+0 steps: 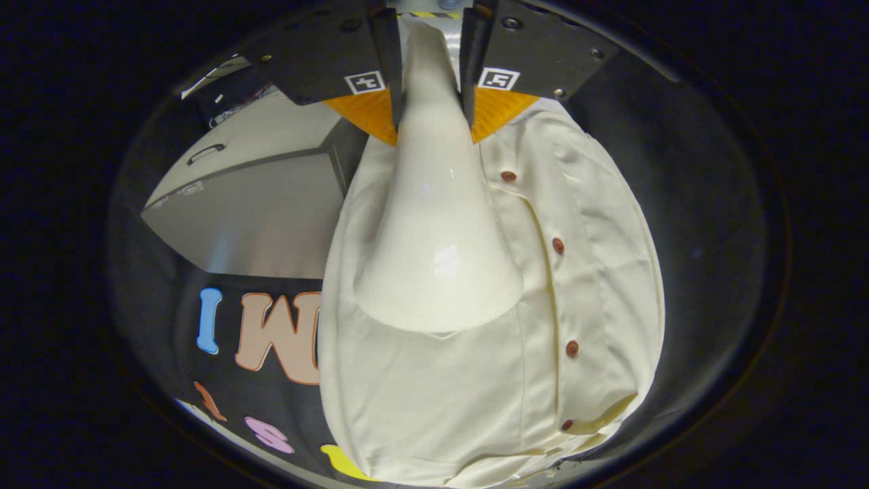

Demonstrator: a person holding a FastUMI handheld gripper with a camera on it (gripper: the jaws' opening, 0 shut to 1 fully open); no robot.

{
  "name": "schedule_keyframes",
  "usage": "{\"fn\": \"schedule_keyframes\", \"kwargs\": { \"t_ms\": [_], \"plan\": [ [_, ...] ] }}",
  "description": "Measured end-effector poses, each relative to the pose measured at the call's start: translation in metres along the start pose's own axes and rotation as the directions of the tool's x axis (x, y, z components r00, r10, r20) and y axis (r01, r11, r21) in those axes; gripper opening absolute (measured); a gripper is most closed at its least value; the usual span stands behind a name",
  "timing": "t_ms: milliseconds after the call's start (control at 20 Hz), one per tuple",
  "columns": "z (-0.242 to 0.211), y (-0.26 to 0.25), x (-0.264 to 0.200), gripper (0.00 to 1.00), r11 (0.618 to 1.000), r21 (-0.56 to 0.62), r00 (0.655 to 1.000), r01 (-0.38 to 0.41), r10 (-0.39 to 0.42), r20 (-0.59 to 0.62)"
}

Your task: Iron the clothes twice with a garment steamer, once on the left side and once on the right side.

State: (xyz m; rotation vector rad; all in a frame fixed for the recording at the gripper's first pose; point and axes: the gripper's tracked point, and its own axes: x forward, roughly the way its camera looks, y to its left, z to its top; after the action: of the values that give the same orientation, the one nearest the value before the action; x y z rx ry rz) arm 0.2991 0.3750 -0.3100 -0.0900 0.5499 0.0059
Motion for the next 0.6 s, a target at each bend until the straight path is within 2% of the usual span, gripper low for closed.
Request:
{"fn": "schedule_keyframes", "kwargs": {
  "t_ms": [600],
  "plan": [
    [-0.08, -0.005, 0.025, 0.36, 1.0, -0.013, 0.988, 0.011, -0.013, -0.152]
  ]
}}
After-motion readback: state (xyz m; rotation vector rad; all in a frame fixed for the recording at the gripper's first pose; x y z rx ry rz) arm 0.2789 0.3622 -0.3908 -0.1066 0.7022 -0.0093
